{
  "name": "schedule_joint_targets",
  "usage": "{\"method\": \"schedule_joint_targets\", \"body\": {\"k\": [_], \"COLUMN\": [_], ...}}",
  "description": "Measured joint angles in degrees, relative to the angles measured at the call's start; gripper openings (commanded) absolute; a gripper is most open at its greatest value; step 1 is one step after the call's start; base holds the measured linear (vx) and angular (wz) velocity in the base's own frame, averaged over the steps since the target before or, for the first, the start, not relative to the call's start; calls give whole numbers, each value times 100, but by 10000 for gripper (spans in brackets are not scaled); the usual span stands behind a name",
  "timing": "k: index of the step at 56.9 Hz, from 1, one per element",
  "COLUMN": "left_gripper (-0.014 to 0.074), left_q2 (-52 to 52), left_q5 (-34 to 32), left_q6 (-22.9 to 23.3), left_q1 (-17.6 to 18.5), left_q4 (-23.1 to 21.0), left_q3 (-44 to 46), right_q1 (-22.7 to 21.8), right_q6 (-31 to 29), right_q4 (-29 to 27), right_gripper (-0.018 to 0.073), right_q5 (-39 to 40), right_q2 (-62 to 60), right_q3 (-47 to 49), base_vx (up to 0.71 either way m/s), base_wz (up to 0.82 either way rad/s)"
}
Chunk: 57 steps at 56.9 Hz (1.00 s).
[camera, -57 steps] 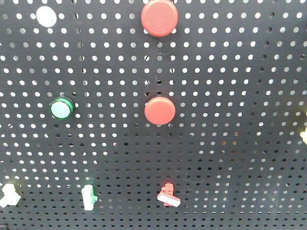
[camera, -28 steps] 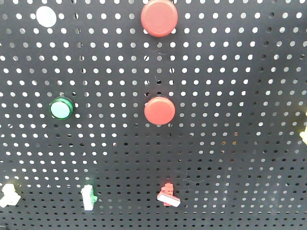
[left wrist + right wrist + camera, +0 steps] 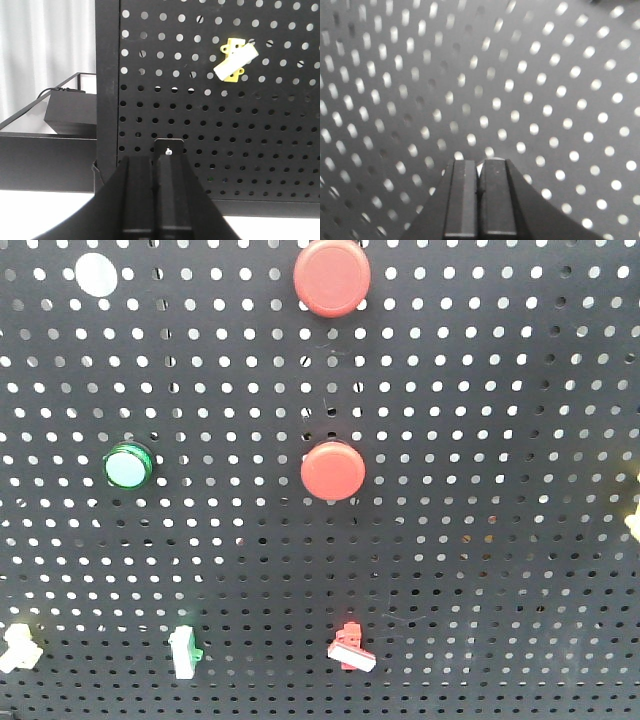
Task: Rotate knob clockwise with right arm
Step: 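Move the right gripper toward the white slotted knob on the pegboard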
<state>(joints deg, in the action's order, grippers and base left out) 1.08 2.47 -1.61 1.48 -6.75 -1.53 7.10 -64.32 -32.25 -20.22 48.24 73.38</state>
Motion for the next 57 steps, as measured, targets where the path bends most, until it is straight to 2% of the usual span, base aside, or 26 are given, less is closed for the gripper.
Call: {"method": "schedule_joint_targets", "body": {"k": [11,57], "left_gripper": [-6,-6], "left_q2": [0,0], "left_q5": [0,0], "left_q6": [0,0], "left_q1": [0,0], "left_q4": [0,0], "left_q3": [0,0], "right_q1": [0,17], "right_q6": [111,146], "right_q4": [117,179], "right_gripper": [253,239], "right_q5": [0,335], "right_q2": [35,367], "right_q3": [0,-5], "base_vx": [0,0], "base_wz": [0,0]}}
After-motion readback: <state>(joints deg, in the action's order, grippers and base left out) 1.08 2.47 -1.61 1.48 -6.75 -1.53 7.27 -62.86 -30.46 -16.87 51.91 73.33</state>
